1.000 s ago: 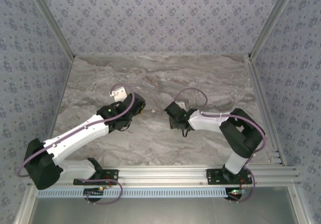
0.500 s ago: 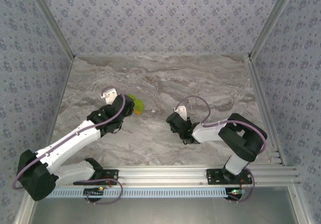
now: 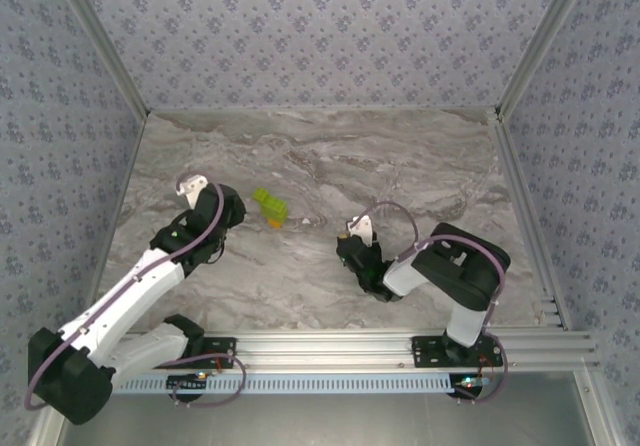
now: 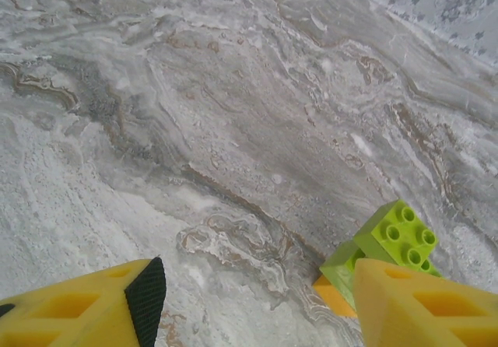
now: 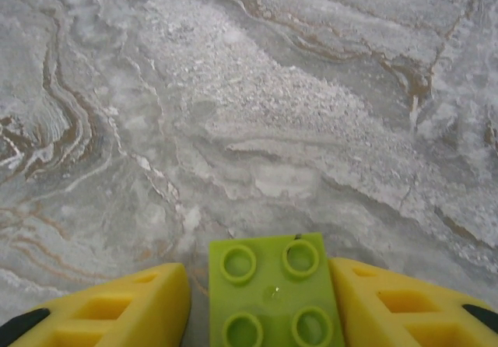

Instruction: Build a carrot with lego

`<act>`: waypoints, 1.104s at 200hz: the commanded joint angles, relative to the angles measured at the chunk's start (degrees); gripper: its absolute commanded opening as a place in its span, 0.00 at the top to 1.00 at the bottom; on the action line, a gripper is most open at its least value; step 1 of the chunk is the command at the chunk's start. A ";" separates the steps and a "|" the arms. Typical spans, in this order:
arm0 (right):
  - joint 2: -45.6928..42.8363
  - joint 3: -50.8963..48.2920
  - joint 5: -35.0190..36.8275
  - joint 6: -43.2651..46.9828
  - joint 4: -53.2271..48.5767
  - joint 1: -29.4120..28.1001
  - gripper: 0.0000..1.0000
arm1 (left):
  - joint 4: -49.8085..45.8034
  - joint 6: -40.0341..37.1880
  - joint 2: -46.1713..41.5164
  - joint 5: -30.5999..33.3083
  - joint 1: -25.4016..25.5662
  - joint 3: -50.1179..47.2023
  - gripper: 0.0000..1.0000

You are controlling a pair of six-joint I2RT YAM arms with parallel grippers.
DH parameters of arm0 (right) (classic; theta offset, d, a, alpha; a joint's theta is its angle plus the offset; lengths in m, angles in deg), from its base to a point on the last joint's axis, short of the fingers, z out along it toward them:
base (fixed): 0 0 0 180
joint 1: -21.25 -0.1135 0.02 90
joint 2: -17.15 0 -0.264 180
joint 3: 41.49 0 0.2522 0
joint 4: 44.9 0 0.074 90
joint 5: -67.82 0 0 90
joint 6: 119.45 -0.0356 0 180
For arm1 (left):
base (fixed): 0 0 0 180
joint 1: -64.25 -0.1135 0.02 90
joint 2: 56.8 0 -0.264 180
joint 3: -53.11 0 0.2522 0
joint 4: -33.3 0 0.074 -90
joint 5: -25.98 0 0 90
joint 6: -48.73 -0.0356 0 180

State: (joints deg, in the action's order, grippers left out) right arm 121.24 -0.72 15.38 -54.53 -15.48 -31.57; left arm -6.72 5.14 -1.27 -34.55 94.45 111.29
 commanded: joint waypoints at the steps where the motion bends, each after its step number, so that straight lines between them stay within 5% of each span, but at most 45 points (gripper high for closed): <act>1: 7.18 -2.53 -4.69 2.05 -4.56 0.90 0.50 | 2.15 -3.23 -2.32 -1.15 -1.64 -1.10 0.34; 63: 10.97 -4.58 -5.14 2.01 0.38 0.90 0.68 | 9.24 -7.65 -5.47 -6.93 -4.97 -7.00 0.33; 105: 4.23 -5.60 -7.61 2.27 -4.22 0.79 0.71 | 17.78 -22.29 -5.21 -11.23 -5.00 -11.01 0.32; 147: -3.96 -4.99 -9.61 3.17 -11.26 0.54 0.71 | 27.62 -35.91 -8.45 -22.89 -5.01 -19.90 0.31; 172: -6.33 -3.17 -10.54 4.50 -14.35 0.88 0.70 | 33.65 -42.80 -9.81 -33.15 -4.97 -23.51 0.25; 186: -6.72 -2.22 -11.16 4.90 -14.91 1.13 0.70 | 39.70 -44.22 -9.10 -39.25 -4.93 -26.62 0.13; 221: -7.27 -0.26 -11.83 5.13 -16.18 1.23 0.70 | 39.12 -44.16 -2.79 -39.92 -4.97 -23.64 0.04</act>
State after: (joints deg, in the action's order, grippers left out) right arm 113.88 -1.36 6.62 -50.75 -23.11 -30.48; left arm 27.31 -35.89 -7.68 -69.30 89.75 85.02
